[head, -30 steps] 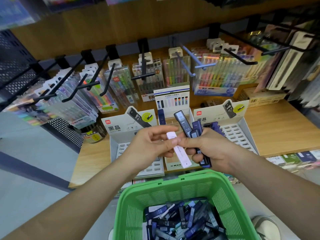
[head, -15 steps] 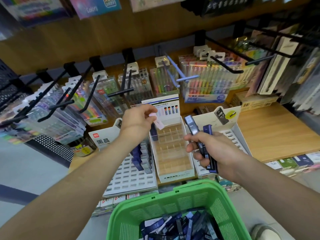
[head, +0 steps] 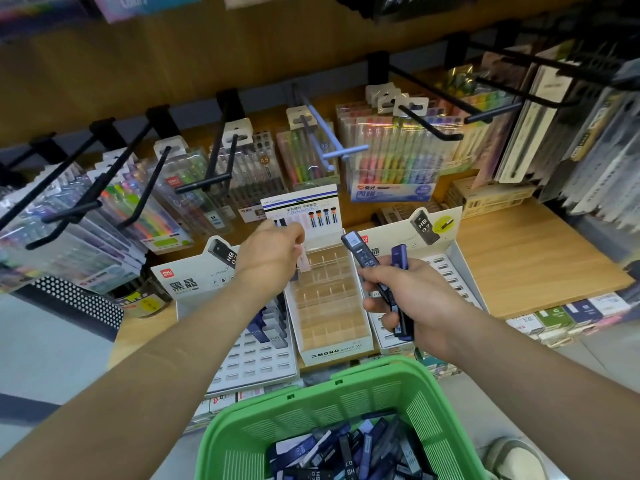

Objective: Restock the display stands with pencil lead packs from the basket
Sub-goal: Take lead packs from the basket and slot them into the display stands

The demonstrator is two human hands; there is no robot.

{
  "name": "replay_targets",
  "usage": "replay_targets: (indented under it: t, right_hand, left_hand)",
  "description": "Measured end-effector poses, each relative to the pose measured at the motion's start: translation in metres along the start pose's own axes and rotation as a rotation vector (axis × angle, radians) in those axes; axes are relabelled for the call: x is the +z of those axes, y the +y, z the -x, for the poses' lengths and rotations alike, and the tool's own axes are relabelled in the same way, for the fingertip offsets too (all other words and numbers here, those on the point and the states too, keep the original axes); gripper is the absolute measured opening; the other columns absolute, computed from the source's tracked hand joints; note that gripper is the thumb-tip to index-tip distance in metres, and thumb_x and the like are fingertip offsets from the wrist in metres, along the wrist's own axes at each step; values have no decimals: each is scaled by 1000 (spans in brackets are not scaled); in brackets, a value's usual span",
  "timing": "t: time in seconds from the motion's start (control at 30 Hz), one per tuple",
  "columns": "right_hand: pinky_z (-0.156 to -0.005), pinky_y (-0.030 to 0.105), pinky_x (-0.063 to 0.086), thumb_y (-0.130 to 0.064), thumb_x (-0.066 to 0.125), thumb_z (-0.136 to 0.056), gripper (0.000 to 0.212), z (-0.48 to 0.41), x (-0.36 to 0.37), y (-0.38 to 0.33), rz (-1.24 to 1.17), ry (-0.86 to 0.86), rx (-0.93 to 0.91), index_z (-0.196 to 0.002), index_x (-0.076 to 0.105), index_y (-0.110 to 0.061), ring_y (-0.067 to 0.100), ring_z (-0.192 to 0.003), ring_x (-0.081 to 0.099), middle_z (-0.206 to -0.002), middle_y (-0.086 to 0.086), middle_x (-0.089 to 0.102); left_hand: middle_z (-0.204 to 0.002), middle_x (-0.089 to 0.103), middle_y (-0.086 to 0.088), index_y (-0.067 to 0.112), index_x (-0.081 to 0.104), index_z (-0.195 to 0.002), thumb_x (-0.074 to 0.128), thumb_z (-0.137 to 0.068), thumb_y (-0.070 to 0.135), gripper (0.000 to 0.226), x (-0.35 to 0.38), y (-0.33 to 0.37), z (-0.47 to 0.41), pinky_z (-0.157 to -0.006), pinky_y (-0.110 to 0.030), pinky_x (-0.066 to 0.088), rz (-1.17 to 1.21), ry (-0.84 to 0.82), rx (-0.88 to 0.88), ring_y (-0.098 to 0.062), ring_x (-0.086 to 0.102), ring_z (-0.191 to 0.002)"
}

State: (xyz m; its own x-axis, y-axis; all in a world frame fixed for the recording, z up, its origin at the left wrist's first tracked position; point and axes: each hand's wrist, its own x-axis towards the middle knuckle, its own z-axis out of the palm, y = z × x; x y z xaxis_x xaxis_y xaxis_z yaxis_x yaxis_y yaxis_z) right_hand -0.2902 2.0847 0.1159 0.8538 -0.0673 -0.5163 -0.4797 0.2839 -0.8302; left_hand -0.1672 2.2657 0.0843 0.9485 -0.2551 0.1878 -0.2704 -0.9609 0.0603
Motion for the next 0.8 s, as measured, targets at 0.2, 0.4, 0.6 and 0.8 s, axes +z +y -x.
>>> replay_targets:
  t: [0.2,0.4,0.6,0.8]
  right_hand:
    - [-36,17,33,-12,69,-91,15,1,2,3,29,-46,-53,-103,60,-12,10,-50,62,-67,0,65]
    - [-36,17,32,-15,68,-91,9,3,4,2,37,-84,-53,-97,62,-16,8,-47,57,-62,-1,68]
    - [-33,16,27,-20,60,-96,21,7,9,0,23,-204,55,-106,67,-3,10,-46,47,-71,7,66]
    - [-34,16,29,-22,60,-97,18,9,16,2,125,-205,1,-104,65,-7,8,-44,47,-78,9,74]
  left_hand:
    - [-113,59,2,20,60,-112,54,-93,25,20,0,0,-2,-78,-35,45,-62,52,122,-20,43,-106]
    - [-88,69,10,31,70,-84,64,-89,17,16,-33,18,25,-72,-25,51,812,19,-140,-11,62,-79]
    - [-88,75,-3,28,78,-84,72,-78,-2,31,-70,11,57,-67,-19,53,1250,-336,-86,-12,68,-74]
    - [-72,72,-7,21,79,-78,70,-78,14,11,-79,-11,73,-60,-17,54,1312,-325,-282,-11,65,-61]
